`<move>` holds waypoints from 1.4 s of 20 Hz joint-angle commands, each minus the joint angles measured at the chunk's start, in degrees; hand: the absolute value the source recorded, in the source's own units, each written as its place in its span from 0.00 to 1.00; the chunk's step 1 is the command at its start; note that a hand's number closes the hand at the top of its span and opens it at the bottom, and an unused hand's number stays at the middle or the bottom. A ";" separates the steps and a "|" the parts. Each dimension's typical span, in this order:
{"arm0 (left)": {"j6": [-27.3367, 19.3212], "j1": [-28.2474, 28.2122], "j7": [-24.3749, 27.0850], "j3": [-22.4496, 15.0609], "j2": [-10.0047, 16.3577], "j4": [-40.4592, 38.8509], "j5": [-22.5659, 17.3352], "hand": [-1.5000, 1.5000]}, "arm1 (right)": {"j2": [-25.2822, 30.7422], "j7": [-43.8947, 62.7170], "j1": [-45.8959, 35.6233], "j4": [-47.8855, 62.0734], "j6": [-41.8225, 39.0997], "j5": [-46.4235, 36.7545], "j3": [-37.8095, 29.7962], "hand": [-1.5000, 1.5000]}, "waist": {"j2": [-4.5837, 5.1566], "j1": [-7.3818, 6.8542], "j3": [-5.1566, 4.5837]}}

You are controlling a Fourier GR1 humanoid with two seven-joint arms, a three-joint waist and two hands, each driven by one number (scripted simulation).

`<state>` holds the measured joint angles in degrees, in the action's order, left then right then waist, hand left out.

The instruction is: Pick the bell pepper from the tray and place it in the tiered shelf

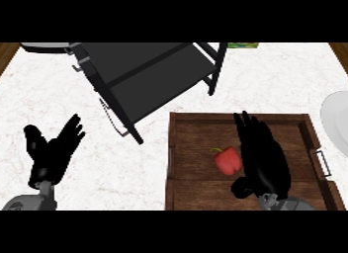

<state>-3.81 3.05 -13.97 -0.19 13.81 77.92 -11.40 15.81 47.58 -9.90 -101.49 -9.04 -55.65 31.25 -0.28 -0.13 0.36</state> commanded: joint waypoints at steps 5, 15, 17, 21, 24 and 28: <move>0.82 -0.55 -6.41 1.24 -0.56 2.91 -0.37 0.50 | -1.97 -8.67 1.22 5.36 4.47 -2.57 -4.14 0.00 | 0.25 -0.01 -0.34; 0.86 0.60 -3.28 1.75 -2.08 -0.50 2.45 0.50 | -4.52 -15.88 -4.20 14.89 0.84 -2.10 -6.67 1.00 | 0.34 -0.22 -0.36; 1.77 -1.07 -3.36 1.38 -2.01 0.54 1.63 0.50 | 0.65 -16.13 -1.75 14.02 -7.03 -5.76 0.85 1.00 | 0.25 -0.72 -0.44; 1.93 -0.34 -1.31 2.19 -1.89 -1.34 2.98 0.50 | -5.34 -20.21 -3.75 17.60 -1.50 -3.00 -3.18 1.00 | 0.34 -0.13 -0.36; 3.58 -3.37 -0.05 2.45 -1.14 0.14 2.70 0.50 | -5.91 -20.80 0.22 13.83 0.51 -4.86 -0.79 1.00 | 0.24 -0.05 -0.36; 2.66 -2.15 -2.86 2.63 -1.70 0.40 2.36 0.50 | -8.46 -20.19 2.20 7.01 2.18 -7.67 3.36 1.00 | 0.14 0.17 -0.36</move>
<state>-0.92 2.71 -16.01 2.63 12.59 78.98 -9.35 12.05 26.24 -11.22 -91.84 -9.77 -61.72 29.54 -1.15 0.24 -0.87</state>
